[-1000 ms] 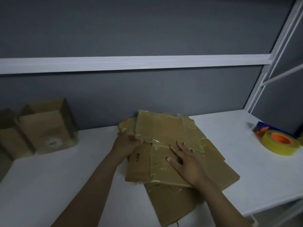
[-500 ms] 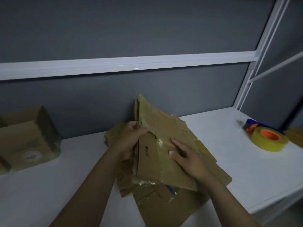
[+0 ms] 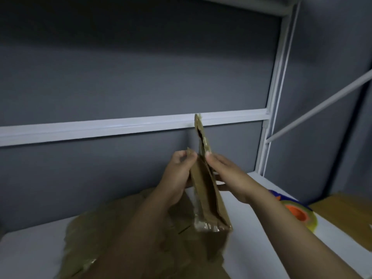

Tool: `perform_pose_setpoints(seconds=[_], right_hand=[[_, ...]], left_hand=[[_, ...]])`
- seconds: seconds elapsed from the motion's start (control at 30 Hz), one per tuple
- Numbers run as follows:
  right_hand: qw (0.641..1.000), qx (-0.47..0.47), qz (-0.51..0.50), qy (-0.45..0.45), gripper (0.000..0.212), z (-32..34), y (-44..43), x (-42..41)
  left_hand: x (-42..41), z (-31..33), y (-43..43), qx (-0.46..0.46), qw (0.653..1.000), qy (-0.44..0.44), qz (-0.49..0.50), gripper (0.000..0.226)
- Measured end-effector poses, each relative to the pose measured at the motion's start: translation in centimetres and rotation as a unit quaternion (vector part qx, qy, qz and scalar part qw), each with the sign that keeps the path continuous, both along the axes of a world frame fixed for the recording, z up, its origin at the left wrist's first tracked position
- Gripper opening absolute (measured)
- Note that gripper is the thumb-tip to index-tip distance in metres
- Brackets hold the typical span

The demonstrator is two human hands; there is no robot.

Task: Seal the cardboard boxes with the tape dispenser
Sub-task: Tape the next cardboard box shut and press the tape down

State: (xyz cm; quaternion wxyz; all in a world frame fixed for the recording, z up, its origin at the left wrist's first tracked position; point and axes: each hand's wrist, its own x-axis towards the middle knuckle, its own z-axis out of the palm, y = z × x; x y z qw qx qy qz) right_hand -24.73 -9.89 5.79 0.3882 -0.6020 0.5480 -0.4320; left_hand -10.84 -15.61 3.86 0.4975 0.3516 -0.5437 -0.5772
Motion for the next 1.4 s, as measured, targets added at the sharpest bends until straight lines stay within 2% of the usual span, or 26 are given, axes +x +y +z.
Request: perform_pose_setpoints(seconds=[0.07,0.2,0.27,0.3,0.37,0.4,0.43,0.47,0.57,0.67,0.8,0.87,0.97,1.03,1.07,1.1,1.2,1.27,1.33,1.4], right_hand=[[1.000,0.021,-0.006,0.014,0.051,0.2,-0.9,-3.1],[0.998,0.056,0.022,0.015,0.048,1.0,-1.6,-8.9],[0.995,0.069,0.057,0.048,0.047,1.7,-1.8,-11.5],[0.992,0.079,0.063,0.075,0.043,2.0,-2.1,-12.8],[0.985,0.102,0.055,0.130,0.029,2.7,-2.8,-15.1],[0.982,0.108,0.041,0.148,0.022,3.0,-3.3,-16.1],[0.981,0.111,0.024,0.160,0.014,3.1,-3.9,-17.1],[0.980,0.111,0.004,0.167,0.006,3.0,-4.4,-17.9],[0.974,0.124,-0.027,0.186,0.010,1.5,-6.4,-20.2],[0.967,0.106,-0.035,0.228,0.020,0.5,-8.3,-22.3],[0.975,0.054,-0.084,0.199,0.024,1.5,-9.2,-25.3],[0.972,0.044,-0.101,0.208,0.032,1.8,-9.6,-26.4],[0.959,0.068,-0.113,0.252,0.031,0.8,-10.8,-26.8],[0.957,0.006,-0.105,0.272,0.029,-0.4,-11.5,-26.6],[0.957,-0.036,-0.099,0.270,0.025,-1.0,-11.7,-26.5],[0.957,-0.067,-0.095,0.265,0.023,-1.5,-11.8,-26.5],[0.966,-0.114,-0.081,0.219,0.031,-2.3,-12.0,-26.7],[0.970,-0.147,-0.015,0.193,0.039,-2.5,-11.9,-27.1],[0.953,-0.163,0.049,0.252,0.050,-2.4,-11.5,-27.3],[0.953,-0.132,0.082,0.262,0.058,-1.9,-11.3,-27.2]], left_hand=[[-2.8,0.3,-0.4,-0.006,1.000,-0.025,0.012,0.021],[-7.5,1.0,-0.9,0.001,0.993,-0.078,0.093,0.025],[-9.7,1.1,-1.1,0.000,0.988,-0.092,0.122,0.011],[-10.8,1.1,-1.1,-0.011,0.985,-0.107,0.135,0.005],[-12.8,1.1,-1.1,-0.027,0.976,-0.126,0.174,0.018],[-13.6,0.9,-1.4,-0.022,0.973,-0.131,0.189,0.010],[-14.2,0.8,-1.5,-0.012,0.969,-0.137,0.207,0.012],[-14.5,0.4,-2.0,-0.003,0.964,-0.140,0.226,0.029],[-15.0,-0.1,-2.6,-0.022,0.943,-0.199,0.266,0.054],[-14.6,0.1,-2.8,-0.038,0.923,-0.249,0.292,0.062],[-12.5,0.3,-3.5,-0.017,0.907,-0.262,0.330,0.067],[-11.7,0.0,-4.1,0.007,0.900,-0.278,0.335,0.073],[-11.6,-1.0,-5.1,0.006,0.871,-0.419,0.256,0.082],[-11.9,-2.2,-5.3,-0.012,0.821,-0.540,0.186,0.080],[-11.7,-2.8,-5.6,-0.023,0.813,-0.560,0.160,0.079],[-11.5,-3.2,-5.7,-0.035,0.827,-0.546,0.131,0.080],[-10.6,-4.0,-6.4,-0.077,0.896,-0.431,0.072,0.081],[-10.0,-4.2,-7.0,-0.094,0.903,-0.413,0.074,0.080],[-9.8,-4.1,-7.5,-0.105,0.906,-0.405,0.070,0.079],[-9.6,-3.9,-8.1,-0.122,0.914,-0.383,0.055,0.076]])
